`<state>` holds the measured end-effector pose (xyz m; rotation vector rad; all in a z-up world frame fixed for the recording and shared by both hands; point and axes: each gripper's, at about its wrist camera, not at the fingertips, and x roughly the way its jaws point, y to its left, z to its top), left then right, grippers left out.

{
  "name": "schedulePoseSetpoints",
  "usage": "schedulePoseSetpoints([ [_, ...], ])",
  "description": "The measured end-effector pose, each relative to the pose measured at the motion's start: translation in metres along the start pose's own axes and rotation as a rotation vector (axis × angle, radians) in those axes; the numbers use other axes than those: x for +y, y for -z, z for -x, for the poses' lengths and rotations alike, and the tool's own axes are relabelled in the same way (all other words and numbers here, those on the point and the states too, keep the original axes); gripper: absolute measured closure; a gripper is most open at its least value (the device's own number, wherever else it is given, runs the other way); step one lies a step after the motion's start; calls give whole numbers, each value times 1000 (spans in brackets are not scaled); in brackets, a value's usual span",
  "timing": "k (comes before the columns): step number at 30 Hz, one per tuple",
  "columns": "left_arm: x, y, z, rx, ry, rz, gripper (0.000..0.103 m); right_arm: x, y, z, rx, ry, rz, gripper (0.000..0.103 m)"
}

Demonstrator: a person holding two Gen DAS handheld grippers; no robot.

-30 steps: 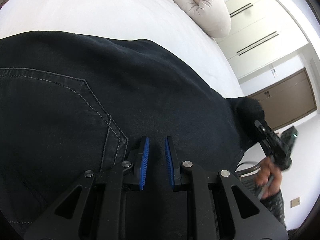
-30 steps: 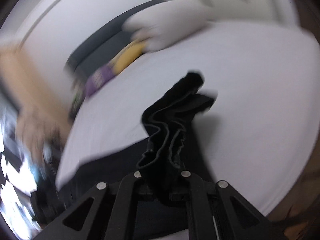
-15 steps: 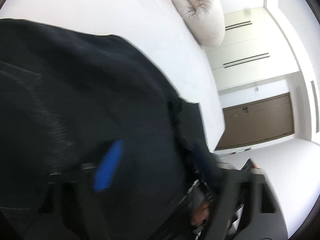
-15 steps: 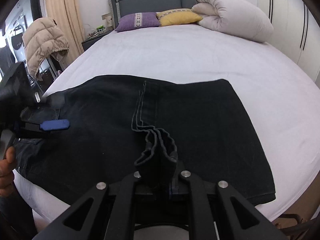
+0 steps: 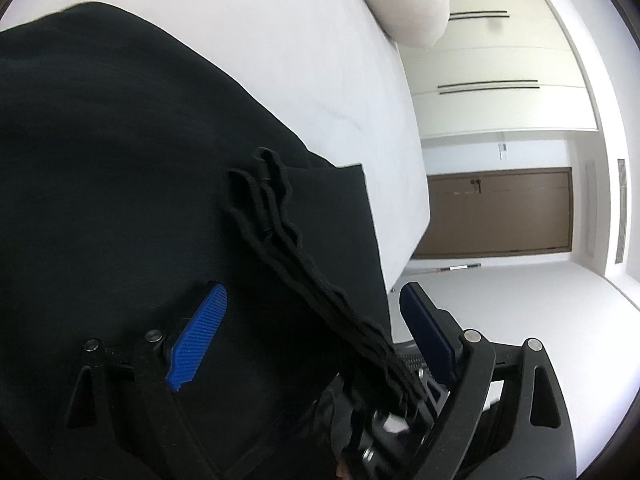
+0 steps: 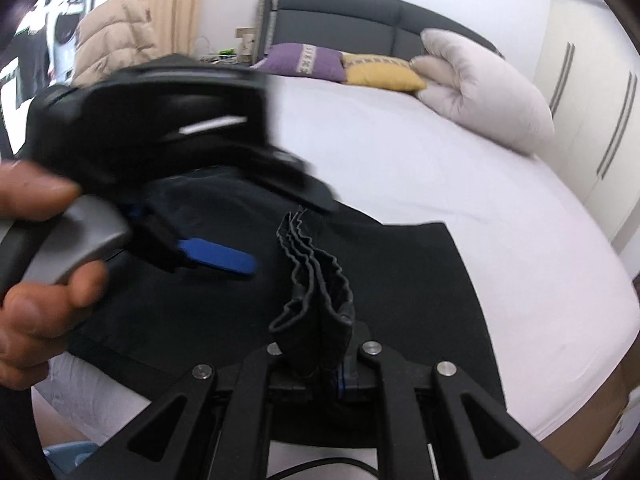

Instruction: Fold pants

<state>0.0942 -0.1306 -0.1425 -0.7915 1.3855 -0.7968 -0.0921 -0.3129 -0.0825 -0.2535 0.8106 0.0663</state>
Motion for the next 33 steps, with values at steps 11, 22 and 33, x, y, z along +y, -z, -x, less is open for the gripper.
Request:
schedulePoseSetpoints([
  [11,0,-3,32,-18,-57,-83,91,70,-10,23,-30,1,231,93],
  [22,14,-1,79,-72,-186,-146,93,127,-14,13,7,-99,335,93],
  [33,52,-4,73,-108,-278,-96,92,134,-12,-35,121,-202,214,80],
])
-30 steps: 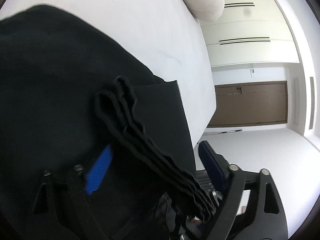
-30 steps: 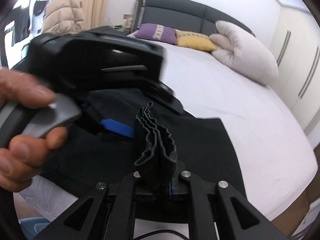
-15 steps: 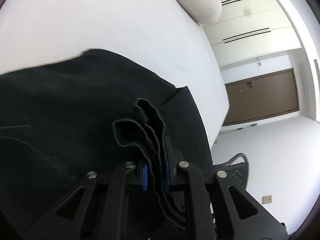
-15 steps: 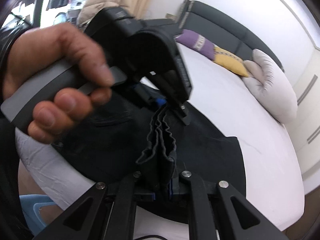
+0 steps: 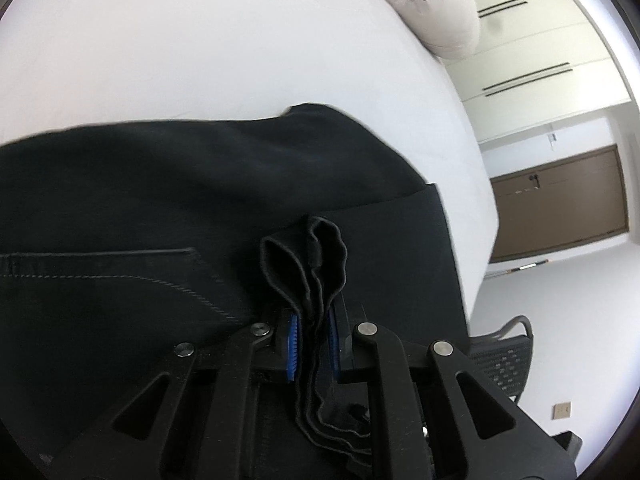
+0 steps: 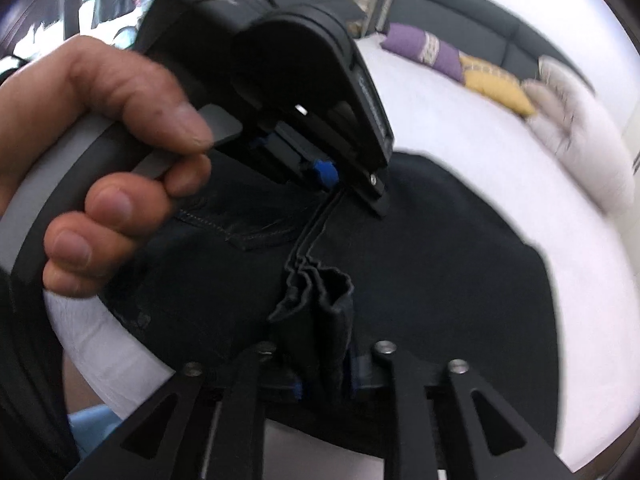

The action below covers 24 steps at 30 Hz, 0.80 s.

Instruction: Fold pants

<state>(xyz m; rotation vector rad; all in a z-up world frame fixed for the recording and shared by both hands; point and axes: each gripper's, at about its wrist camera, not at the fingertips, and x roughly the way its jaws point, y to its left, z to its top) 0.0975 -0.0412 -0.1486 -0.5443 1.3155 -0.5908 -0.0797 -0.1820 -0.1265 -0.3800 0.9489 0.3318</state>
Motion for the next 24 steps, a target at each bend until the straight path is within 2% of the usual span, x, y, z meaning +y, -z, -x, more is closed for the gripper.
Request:
schedulePoseSetpoints([
  [2,1,1,-7,-8,1,-3,91,-7,1,3,-3,-26,-44,70],
  [3,0,1,-6,-13,-7,-7,90,-12,4,7,-3,-59,-61,44],
  [4,-2,2,-3,-17,-26,-18,87,-16,5,11,-3,-95,-77,24],
  [5,-2,1,-2,-21,-40,-26,85,-24,7,19,-5,-138,-96,21],
  [8,-4,2,20,-88,-130,-43,84,-49,19,41,-3,-255,-146,24],
  [10,-7,2,32,-131,-180,-51,84,-82,30,55,6,-390,-216,55],
  [11,-11,3,37,-151,-193,-61,84,-109,35,61,12,-481,-282,62],
  [12,-19,6,40,-170,-196,-79,84,-130,41,66,1,-526,-333,69],
  [15,-50,19,37,-201,-169,-161,84,-196,46,72,-43,-640,-448,71],
  [17,-76,29,14,-184,-151,-209,84,-234,44,63,-70,-689,-510,72],
  [18,-81,34,3,-168,-150,-222,84,-255,44,52,-69,-743,-568,72],
  [20,-80,40,-14,-127,-157,-220,84,-282,41,31,-73,-770,-629,71],
  [22,-76,46,-31,-97,-171,-204,84,-300,35,3,-38,-789,-682,71],
  [24,-69,50,-38,-93,-151,-204,84,-312,27,-29,0,-802,-717,71],
])
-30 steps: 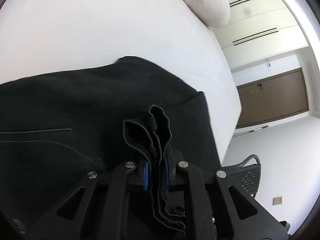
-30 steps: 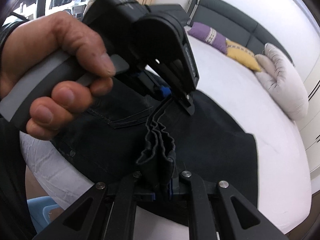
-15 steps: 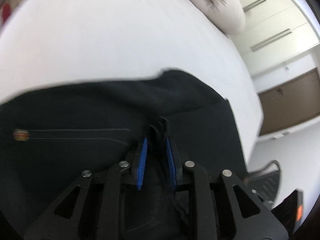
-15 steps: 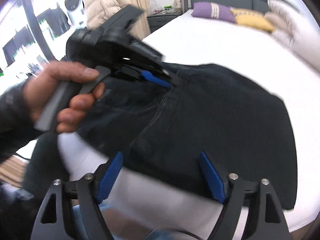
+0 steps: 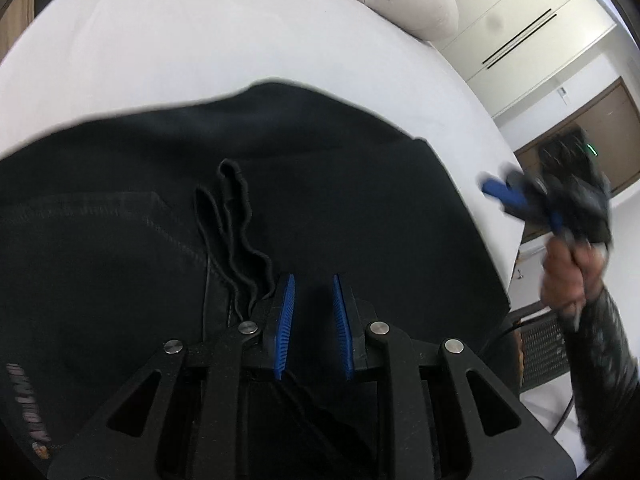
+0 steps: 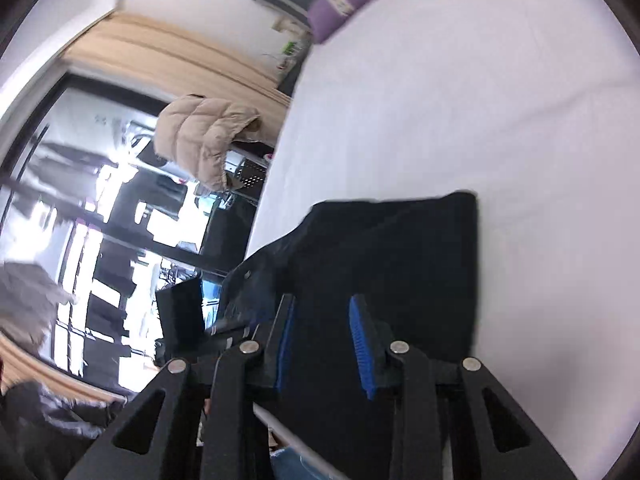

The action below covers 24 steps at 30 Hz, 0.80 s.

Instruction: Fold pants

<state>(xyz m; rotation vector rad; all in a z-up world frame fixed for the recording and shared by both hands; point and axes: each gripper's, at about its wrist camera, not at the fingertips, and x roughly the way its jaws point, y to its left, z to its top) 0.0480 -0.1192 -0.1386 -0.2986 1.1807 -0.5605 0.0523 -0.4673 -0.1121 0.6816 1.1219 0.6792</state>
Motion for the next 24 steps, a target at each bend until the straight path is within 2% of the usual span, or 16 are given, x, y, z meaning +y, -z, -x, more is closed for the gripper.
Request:
schedulePoseSetpoints([
  [2,4,3,-1,-13,21,-4,84,-17,-18,-19,35,1,-36,71],
  [5,1,1,-7,-15,-3,-41,84,-42,-25,-41,80,23,-95,75],
  [7,1,3,-10,-21,-9,-52,84,-57,-18,-49,88,-13,-155,85],
  [9,0,10,-7,-28,4,-38,84,-64,-10,-47,81,-57,-182,85],
  [12,8,10,-4,-35,17,-30,84,-56,11,-41,118,-81,-147,85],
  [17,29,15,9,-45,34,-11,84,-42,66,-22,183,-98,-108,84],
  [21,29,17,9,-51,38,-9,84,-30,108,1,169,-87,-108,83],
  [23,27,18,12,-56,34,-18,84,-22,116,11,144,-65,-92,76],
  [24,33,20,18,-61,33,-22,84,-15,120,23,117,-68,-73,66],
])
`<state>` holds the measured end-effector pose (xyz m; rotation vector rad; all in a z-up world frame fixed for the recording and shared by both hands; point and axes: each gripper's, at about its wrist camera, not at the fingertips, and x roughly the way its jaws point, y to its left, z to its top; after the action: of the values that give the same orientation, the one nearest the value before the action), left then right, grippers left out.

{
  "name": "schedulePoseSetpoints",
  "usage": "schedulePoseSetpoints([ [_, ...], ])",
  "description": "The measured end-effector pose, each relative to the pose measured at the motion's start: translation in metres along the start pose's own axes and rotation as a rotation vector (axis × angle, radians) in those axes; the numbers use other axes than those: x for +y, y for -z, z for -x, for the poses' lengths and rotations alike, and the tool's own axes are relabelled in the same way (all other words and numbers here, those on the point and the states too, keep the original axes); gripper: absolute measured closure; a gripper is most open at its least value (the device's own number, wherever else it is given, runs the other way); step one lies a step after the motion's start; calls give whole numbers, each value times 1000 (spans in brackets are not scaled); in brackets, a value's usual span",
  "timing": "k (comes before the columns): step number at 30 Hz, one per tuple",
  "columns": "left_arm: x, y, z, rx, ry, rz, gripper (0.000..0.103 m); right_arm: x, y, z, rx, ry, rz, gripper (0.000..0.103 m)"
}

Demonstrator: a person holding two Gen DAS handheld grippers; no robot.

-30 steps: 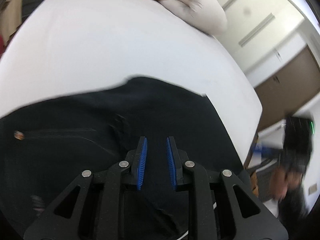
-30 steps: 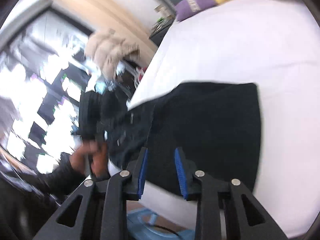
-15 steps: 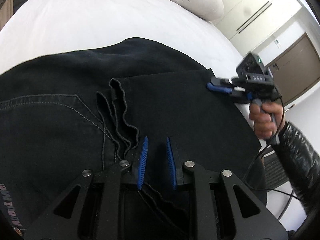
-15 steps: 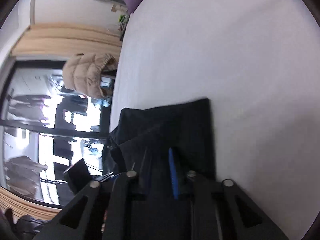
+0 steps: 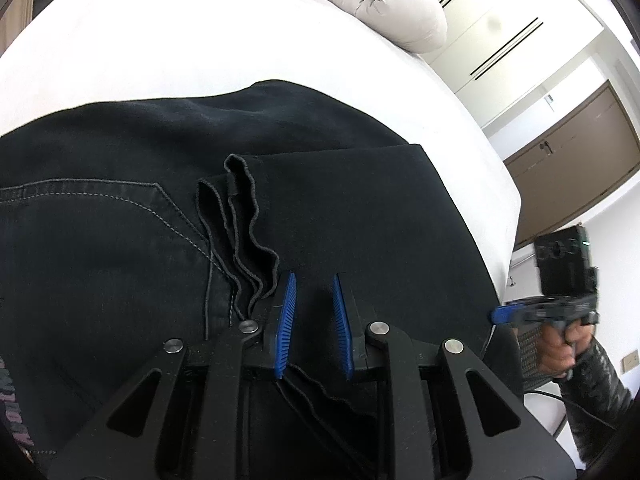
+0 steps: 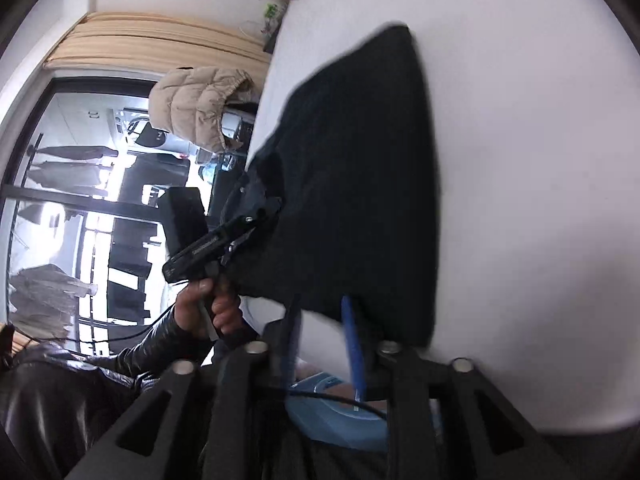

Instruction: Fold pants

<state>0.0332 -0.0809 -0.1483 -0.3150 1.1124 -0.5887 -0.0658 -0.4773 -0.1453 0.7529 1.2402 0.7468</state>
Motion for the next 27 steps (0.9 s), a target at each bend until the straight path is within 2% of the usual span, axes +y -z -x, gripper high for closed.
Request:
schedulePoseSetpoints([
  [1,4,1,3,-9,-3,-1,84,8,0,6,-29,-9,18,60],
  [2,1,3,3,-18,-5,-1,84,20,-3,13,-79,-33,41,58],
  [5,1,6,10,-37,-13,7,84,42,-27,21,-206,-139,77,44],
  [6,2,7,14,-46,-16,16,84,43,-36,16,-234,-154,65,31],
  [7,4,8,21,-62,-14,31,84,42,-44,10,-248,-159,43,22],
  [10,8,12,53,-146,17,67,84,17,-63,-29,-210,-114,-72,14],
  [11,10,14,65,-172,17,74,84,8,-64,-47,-175,-57,-108,19],
  [12,13,18,79,-203,21,89,84,1,-63,-60,-157,32,-106,35],
  [13,19,24,95,-232,24,111,84,5,-60,-61,-176,83,-65,35],
  [16,40,45,136,-312,12,183,83,18,-55,-52,-220,43,-70,29],
  [17,52,56,152,-345,11,230,78,20,-54,-47,-234,15,-94,29],
  [18,64,67,167,-378,12,280,57,26,-54,-44,-247,-23,-111,27],
  [19,73,77,177,-410,11,321,22,33,-52,-44,-258,-48,-108,27],
  [20,83,92,189,-462,5,373,12,43,-50,-44,-271,-73,-90,26],
  [21,95,110,204,-527,-8,438,7,55,-48,-48,-278,-105,-66,26],
  [22,107,122,216,-560,-14,489,7,63,-49,-51,-278,-127,-56,26],
  [24,130,145,223,-559,5,597,7,78,-51,-64,-264,-162,-43,26],
  [27,162,176,217,-547,81,799,7,93,-55,-92,-228,-182,-27,26],
])
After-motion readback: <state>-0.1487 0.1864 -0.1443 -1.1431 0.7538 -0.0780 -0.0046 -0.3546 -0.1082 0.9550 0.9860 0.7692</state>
